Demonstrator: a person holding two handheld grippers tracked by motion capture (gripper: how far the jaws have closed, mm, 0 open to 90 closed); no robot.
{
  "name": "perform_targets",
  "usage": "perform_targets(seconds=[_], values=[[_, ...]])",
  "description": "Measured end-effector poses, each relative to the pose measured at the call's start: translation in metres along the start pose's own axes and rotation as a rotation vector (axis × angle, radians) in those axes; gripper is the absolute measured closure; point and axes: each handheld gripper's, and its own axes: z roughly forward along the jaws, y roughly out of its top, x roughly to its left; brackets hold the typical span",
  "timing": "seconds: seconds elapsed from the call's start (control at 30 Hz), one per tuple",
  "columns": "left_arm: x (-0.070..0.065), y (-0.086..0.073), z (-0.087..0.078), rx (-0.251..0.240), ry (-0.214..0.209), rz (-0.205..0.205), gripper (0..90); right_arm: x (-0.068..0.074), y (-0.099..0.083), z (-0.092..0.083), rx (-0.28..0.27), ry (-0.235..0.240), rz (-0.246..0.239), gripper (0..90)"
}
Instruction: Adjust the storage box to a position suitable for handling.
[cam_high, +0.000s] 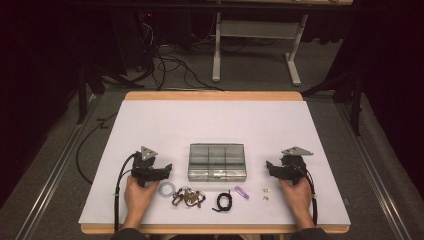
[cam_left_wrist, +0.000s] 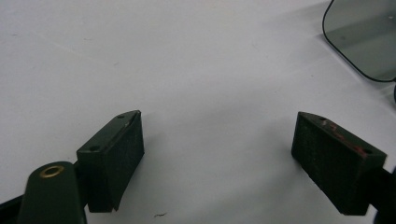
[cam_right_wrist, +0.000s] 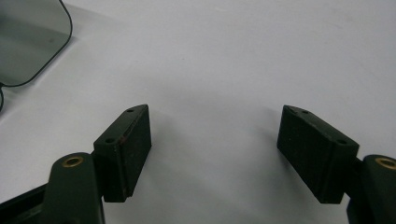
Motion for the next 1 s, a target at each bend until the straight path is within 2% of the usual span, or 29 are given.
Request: perform_targets(seconds=[0.63,0.73,0.8,1.0], values=[[0.0000,0.0008,0.0006,0.006,-0.001,-0.004,17.2,0.0004,0.0006,0.0002,0.004,0.006,-0.007,25.9],[-0.0004,0.0008,0.0007,0.003,0.002,-0.006,17.0,0.0003,0.0009,0.0002,0.007,0.007,-0.007,25.8],[-0.0009,0.0001,0.0012,0.002,0.019,0.005,14.7,-0.0006,0.0009,0.0002,0.006,0.016,0.002,25.7],[-0.0009,0.0015,0.0000,0.004,0.011,-0.014,15.3,-0.0003,0.0010,0.0000,0.008,0.016,-0.002,26.4]])
